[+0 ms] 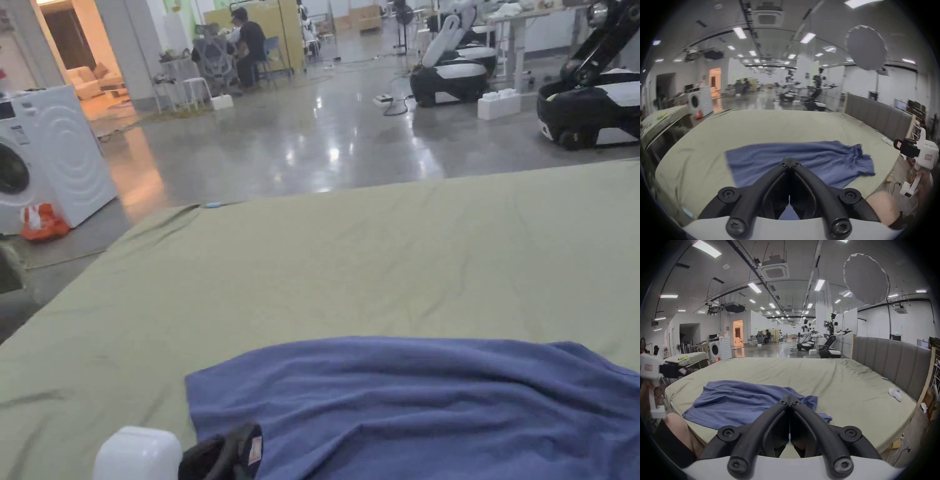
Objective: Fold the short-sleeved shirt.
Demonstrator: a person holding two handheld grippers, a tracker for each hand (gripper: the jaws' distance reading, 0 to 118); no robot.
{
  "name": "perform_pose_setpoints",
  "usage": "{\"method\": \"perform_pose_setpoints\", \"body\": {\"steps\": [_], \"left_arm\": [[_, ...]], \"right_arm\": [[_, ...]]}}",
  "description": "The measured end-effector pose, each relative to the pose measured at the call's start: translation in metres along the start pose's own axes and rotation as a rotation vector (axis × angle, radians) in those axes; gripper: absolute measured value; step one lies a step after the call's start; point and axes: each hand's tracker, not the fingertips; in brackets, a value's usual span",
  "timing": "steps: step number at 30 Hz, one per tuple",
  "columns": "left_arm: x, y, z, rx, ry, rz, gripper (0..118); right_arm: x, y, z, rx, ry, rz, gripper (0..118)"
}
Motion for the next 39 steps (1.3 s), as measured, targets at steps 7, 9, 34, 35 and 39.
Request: {"method": "perform_pose_setpoints", "body": {"steps": [7, 9, 34, 35, 39], "left_arm": [[-0.092, 0.015, -0.064, -0.046, 0.047, 0.19, 0], [-0.116, 0.035, -0.113, -0.057, 0.032, 0.184, 16], [-0.114, 0.029, -0.254, -0.313, 0.065, -0.053, 2], [-0.112, 0.035, -0.242, -0.299, 0.053, -0.055, 2], [-0.107, 0.058, -0.213, -0.292, 0.018, -0.027, 2]], "right_arm": [[-0.02, 0.002, -0.036, -0.075, -0.002, 0.059, 3], [-0.022, 0.003, -0.045, -0.088, -0.019, 0.075, 3], [0.016, -0.011, -0.085, -0.189, -0.084, 0.042, 30], [0.025, -0.011, -0.092, -0.214, -0.126, 0.045, 64], [0.077, -0.008, -0.151, -0.336, -0.189, 0.038, 118]]}}
